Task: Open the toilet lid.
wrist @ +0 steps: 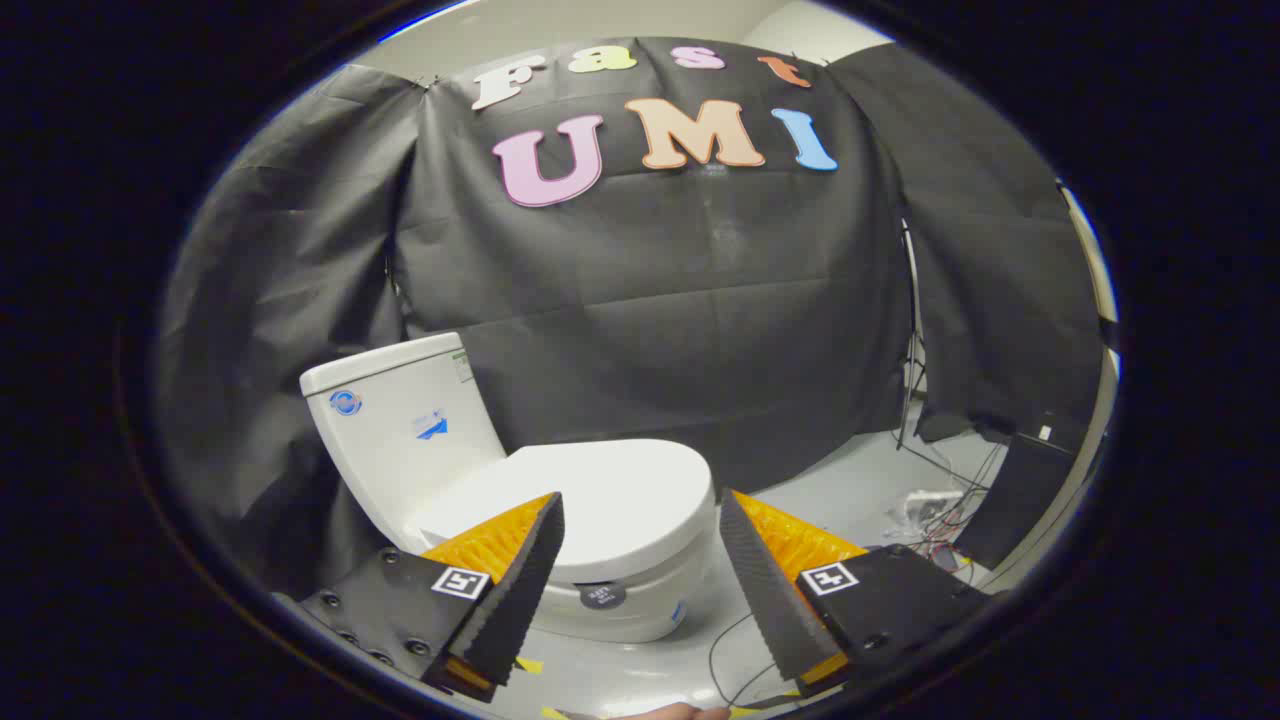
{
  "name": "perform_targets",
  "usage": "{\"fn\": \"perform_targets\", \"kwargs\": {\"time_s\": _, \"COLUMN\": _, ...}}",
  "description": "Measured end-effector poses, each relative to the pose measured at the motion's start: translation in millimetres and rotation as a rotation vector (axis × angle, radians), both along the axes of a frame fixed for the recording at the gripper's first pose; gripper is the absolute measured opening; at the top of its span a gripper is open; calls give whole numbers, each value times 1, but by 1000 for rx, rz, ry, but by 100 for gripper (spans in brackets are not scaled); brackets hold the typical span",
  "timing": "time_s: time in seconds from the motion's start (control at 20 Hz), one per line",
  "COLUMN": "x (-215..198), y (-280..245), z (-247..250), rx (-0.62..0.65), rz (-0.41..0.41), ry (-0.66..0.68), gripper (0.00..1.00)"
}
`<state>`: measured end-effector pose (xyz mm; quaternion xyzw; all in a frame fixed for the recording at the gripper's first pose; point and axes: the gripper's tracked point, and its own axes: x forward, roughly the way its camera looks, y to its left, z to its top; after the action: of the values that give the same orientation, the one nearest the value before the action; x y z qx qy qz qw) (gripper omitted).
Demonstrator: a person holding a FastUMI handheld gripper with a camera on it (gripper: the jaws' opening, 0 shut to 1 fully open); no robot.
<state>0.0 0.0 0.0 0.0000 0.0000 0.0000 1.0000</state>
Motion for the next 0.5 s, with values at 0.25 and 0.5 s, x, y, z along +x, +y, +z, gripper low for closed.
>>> {"fn": "perform_targets", "kwargs": {"time_s": 0.25, "x": 6, "y": 3, "z": -10, "rx": 66, "rz": 15, "ry": -16, "gripper": 97}}
{"fn": "perform_targets", "kwargs": {"time_s": 0.5, "x": 1, "y": -3, "z": -8, "rx": 29, "rz": -12, "ry": -32, "gripper": 97}}
